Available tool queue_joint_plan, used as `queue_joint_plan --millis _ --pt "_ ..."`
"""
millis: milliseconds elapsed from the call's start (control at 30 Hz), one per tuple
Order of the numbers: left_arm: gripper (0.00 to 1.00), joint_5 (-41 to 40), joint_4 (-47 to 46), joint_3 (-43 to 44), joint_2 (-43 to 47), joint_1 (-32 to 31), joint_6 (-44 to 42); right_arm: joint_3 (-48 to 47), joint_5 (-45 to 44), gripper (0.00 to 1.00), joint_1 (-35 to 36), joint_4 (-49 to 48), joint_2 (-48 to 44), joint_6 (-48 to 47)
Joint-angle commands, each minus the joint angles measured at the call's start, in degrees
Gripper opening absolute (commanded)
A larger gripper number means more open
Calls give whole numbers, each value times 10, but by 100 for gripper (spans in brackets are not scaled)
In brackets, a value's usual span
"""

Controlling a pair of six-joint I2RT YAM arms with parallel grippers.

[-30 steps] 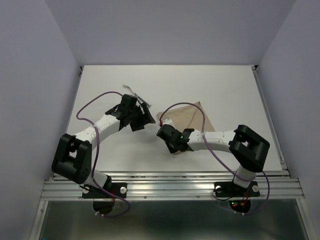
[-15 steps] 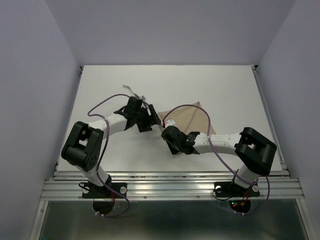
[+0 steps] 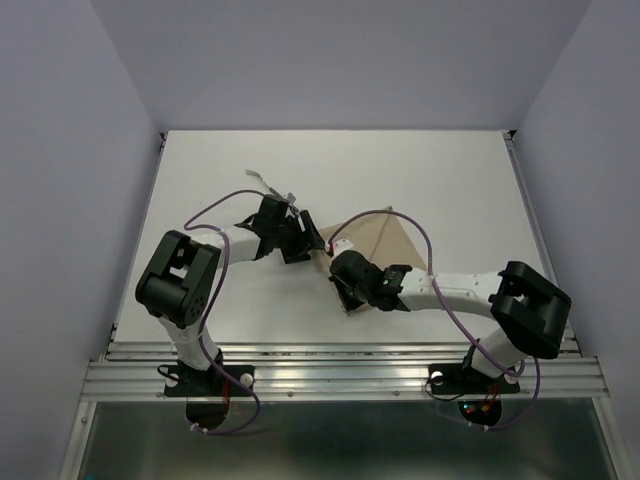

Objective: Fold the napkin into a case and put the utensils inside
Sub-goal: Turn over the upper triangle folded napkin at the center of the board.

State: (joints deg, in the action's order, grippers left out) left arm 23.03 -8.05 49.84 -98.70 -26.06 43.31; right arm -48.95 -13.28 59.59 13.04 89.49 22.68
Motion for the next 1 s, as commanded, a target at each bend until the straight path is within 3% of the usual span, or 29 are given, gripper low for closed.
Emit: queue_joint_plan --millis 0,233,600,967 --pt "74 9 -23 -7 -13 -3 -9 4 9 1 0 -23 -30 -2" --pt "70 15 -37 -7 -26 -5 -3 8 11 1 0 -21 -47 3" --pt "50 13 -57 -5 -46 -6 10 11 11 1 0 -19 -57 3" --pt "13 11 -51 16 -49 -7 14 10 11 1 0 -13 -62 3"
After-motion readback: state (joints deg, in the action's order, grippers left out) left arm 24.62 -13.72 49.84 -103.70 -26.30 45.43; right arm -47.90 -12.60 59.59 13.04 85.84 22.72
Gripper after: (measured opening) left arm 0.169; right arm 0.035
